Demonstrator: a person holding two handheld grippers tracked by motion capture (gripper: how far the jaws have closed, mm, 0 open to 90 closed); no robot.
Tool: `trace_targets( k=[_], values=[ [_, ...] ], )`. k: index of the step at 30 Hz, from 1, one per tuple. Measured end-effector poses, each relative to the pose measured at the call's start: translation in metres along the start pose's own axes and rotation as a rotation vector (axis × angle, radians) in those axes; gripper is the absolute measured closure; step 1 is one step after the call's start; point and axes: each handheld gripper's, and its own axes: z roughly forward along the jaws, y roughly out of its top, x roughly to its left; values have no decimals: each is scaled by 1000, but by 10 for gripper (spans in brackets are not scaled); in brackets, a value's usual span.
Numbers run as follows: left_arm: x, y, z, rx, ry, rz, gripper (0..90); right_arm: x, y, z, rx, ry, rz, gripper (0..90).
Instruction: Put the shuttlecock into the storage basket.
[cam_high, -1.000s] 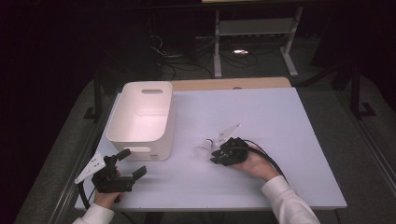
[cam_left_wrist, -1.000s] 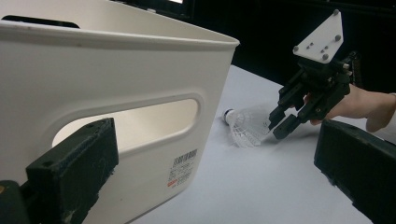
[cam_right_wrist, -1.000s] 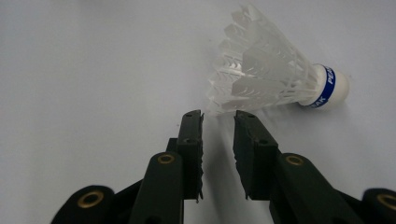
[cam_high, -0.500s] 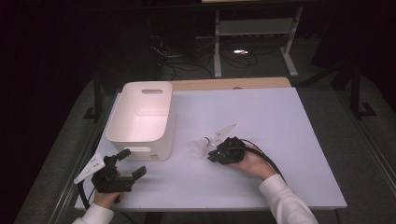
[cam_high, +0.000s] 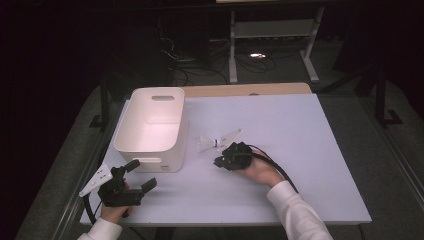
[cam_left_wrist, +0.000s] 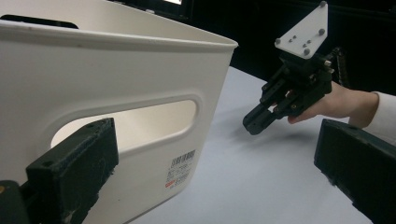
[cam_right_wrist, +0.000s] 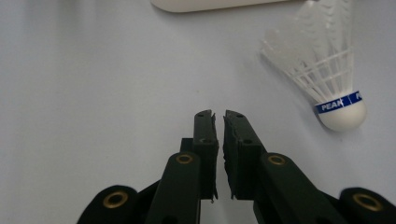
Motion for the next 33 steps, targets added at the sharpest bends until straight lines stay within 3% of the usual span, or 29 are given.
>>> trace_targets(
  k=[8, 14, 16, 21, 24, 30, 33],
  values=[
    [0, 0, 0, 0, 0, 0, 0, -7, 11, 7, -8, -13, 45, 867],
    [0, 0, 0, 2, 1, 1, 0, -15, 14, 12, -4, -53, 78, 881],
    [0, 0, 0, 1, 1, 2, 0, -17, 13, 13, -6, -61, 77, 881],
    [1, 0, 0, 2, 0, 8, 0, -24, 13, 11, -20, -84, 129, 884],
    [0, 0, 0, -3, 0, -7, 0, -28, 13, 8, -27, -92, 144, 883],
    [0, 0, 1, -5, 0, -10, 0, -37, 14, -2, -68, -100, 177, 741],
    [0, 0, 1, -3, 0, -6, 0, -42, 15, -7, -85, -86, 220, 670]
  ],
)
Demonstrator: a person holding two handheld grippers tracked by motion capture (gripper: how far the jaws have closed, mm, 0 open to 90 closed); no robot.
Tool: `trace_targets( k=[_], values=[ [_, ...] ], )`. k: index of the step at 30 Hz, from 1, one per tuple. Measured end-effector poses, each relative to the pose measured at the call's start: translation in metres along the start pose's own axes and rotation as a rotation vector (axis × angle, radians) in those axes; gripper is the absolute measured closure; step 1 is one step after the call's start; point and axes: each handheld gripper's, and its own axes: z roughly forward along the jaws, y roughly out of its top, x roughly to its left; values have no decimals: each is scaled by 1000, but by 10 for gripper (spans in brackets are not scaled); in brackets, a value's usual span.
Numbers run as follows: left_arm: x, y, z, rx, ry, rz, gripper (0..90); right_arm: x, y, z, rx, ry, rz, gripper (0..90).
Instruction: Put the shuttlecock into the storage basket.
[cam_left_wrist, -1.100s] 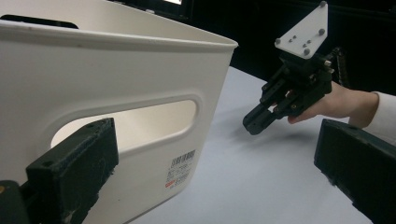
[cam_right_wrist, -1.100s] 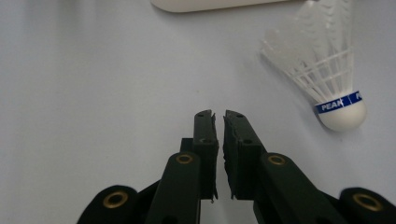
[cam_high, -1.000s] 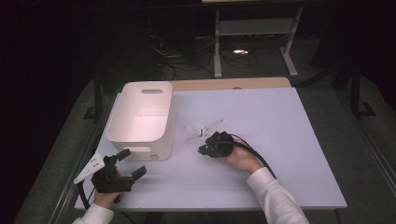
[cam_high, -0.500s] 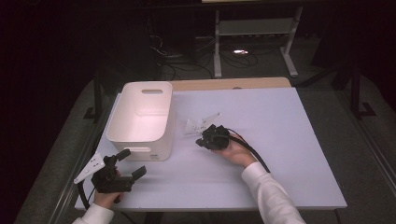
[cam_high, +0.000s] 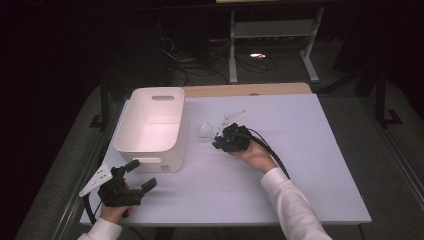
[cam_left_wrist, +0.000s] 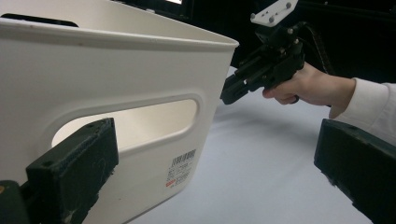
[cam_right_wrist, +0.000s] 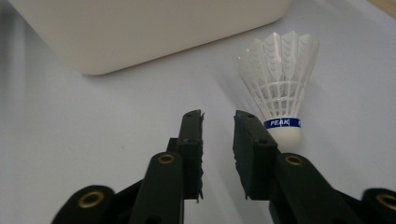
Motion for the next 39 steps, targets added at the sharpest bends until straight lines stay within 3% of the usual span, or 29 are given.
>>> trace_targets(
  k=[6, 22, 27, 36, 39],
  values=[
    [0, 0, 0, -1, -1, 0, 0, -7, 5, -5, 4, -8, 34, 552],
    [1, 0, 0, -1, -4, -2, 0, -17, 13, -5, 19, -38, 13, 325],
    [1, 0, 1, -1, -5, -3, 0, -21, 13, -5, 20, -23, 60, 239],
    [1, 0, 1, 3, -4, -2, 0, -35, 16, -8, 37, -14, 62, 70],
    [1, 0, 1, 4, -5, -2, 0, -36, 19, -9, 31, 2, 109, 2]
  ],
)
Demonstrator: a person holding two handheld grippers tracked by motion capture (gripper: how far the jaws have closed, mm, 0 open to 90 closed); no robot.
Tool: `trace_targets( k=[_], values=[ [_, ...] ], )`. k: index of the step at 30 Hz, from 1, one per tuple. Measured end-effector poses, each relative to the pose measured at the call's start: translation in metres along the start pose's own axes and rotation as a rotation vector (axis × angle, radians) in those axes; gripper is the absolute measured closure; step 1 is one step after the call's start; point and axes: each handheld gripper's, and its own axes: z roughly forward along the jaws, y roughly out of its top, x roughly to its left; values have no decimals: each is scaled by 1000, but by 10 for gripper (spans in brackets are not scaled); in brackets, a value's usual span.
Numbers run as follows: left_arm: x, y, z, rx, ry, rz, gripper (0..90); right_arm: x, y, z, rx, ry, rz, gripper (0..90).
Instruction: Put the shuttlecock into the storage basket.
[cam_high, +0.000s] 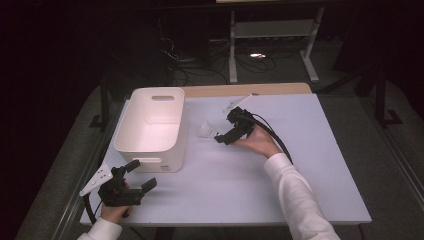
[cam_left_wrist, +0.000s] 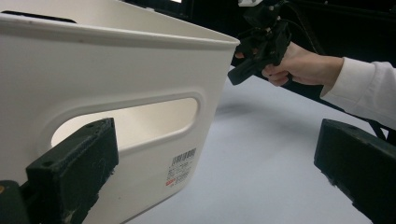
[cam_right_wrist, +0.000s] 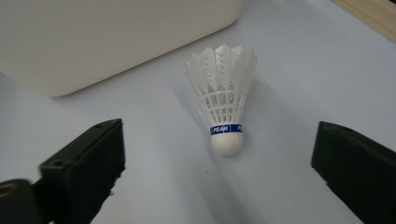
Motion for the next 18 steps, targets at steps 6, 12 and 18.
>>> trace_targets(
  k=[6, 12, 18],
  values=[
    [0, 0, 0, -9, 1, -9, 0, -6, 8, 2, 31, -27, -35, 0],
    [0, 0, 0, 3, -1, 0, 0, -6, 15, 5, 52, -17, -58, 0],
    [0, 0, 0, -3, -3, -1, 0, -6, 16, 16, 90, -23, -91, 0]
  ],
)
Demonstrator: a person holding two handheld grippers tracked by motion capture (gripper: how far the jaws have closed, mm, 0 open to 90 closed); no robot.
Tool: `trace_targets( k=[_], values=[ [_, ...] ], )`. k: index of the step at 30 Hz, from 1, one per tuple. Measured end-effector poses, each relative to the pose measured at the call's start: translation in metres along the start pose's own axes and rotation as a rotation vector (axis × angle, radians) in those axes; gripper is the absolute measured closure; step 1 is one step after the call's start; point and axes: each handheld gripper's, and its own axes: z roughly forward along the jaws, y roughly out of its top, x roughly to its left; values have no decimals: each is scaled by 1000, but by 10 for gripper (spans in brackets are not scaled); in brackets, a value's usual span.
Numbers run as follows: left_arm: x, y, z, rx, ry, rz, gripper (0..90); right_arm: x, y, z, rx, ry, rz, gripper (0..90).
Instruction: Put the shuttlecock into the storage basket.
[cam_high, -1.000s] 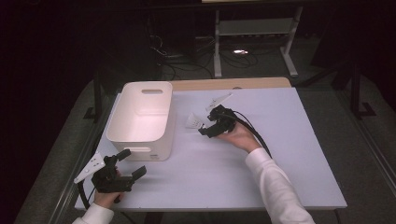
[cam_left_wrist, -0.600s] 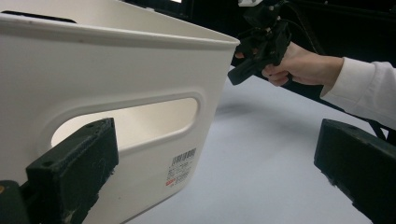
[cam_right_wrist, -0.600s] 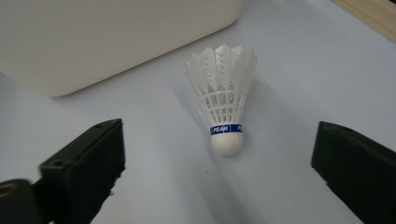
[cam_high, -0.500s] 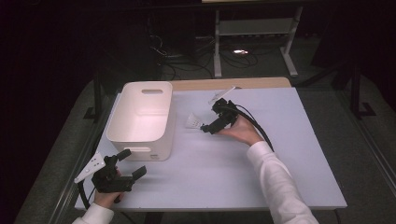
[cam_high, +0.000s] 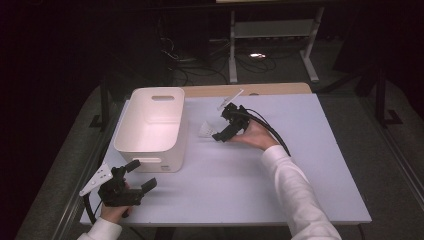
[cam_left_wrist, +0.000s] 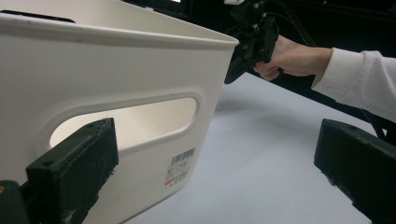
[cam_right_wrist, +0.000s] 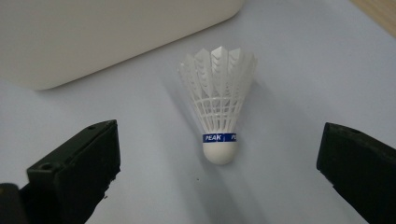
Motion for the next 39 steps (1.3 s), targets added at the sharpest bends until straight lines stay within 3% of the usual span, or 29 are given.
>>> trace_targets(
  k=[10, 21, 29, 39],
  values=[
    [-1, 0, -1, -4, 12, -9, 0, 0, 6, 20, 34, 15, -52, 38],
    [-1, 0, -2, -11, 16, -7, 0, -3, -1, 37, 93, 5, -32, 65],
    [-2, 0, -2, -16, 13, -12, 0, -6, -2, 41, 104, -3, -22, 158],
    [-2, 0, -2, -15, 10, -14, 0, -9, -7, 47, 111, 27, -17, 326]
  ],
)
